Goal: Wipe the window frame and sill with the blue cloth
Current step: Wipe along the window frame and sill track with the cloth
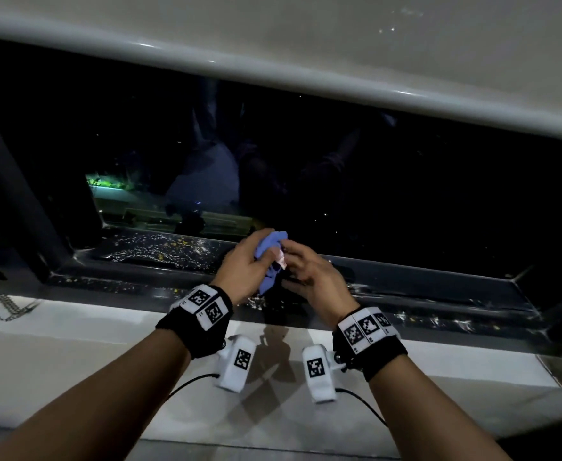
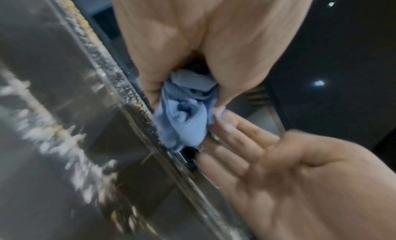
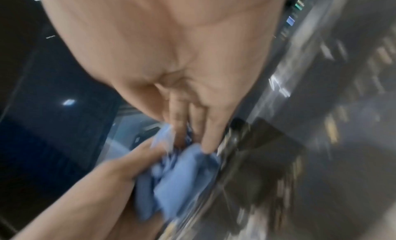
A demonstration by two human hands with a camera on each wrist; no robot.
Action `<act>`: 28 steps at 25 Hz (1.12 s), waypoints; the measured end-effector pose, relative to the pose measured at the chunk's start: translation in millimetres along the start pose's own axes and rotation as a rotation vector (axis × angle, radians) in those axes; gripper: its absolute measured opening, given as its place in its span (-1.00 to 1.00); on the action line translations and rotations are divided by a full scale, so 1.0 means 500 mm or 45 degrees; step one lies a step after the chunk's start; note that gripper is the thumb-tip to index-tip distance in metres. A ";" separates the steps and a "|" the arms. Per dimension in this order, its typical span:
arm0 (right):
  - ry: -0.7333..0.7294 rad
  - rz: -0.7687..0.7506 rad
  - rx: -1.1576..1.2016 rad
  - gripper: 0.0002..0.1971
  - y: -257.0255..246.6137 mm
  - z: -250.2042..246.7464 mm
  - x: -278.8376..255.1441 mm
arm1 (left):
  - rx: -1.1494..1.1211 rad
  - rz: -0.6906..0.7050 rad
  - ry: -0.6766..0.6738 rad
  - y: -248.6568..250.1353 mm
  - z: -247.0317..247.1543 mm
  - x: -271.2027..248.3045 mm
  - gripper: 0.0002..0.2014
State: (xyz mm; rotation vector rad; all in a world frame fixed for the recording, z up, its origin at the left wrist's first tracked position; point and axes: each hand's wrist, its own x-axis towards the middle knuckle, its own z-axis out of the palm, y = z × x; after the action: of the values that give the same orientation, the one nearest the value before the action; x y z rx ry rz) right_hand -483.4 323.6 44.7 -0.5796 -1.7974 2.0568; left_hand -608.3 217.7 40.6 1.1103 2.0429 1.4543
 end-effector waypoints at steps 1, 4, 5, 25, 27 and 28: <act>0.044 -0.046 -0.176 -0.43 -0.005 -0.017 0.001 | 0.076 0.022 0.054 -0.004 0.002 0.009 -0.70; 0.290 -0.266 -1.128 -0.59 -0.039 -0.087 0.005 | 0.570 0.144 0.091 -0.029 0.013 0.050 -0.64; 0.308 -0.312 -1.435 -0.65 -0.046 -0.111 0.006 | 0.743 0.178 0.010 -0.035 0.026 0.060 -0.63; 0.105 -0.063 -1.607 -0.58 0.022 -0.200 0.019 | 1.234 0.180 -0.224 -0.030 0.050 0.017 -0.60; 0.104 -0.053 -1.610 -0.58 0.022 -0.197 0.019 | 1.253 0.174 -0.196 -0.038 0.051 -0.006 -0.61; 0.102 -0.042 -1.603 -0.58 0.022 -0.197 0.019 | 1.257 0.175 -0.213 -0.038 0.038 -0.002 -0.64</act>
State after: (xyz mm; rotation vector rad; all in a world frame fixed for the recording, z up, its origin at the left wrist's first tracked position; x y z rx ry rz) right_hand -440.7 410.5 22.0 -0.8649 -2.8400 0.6144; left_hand -601.6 225.6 15.7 1.6564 2.6305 0.2838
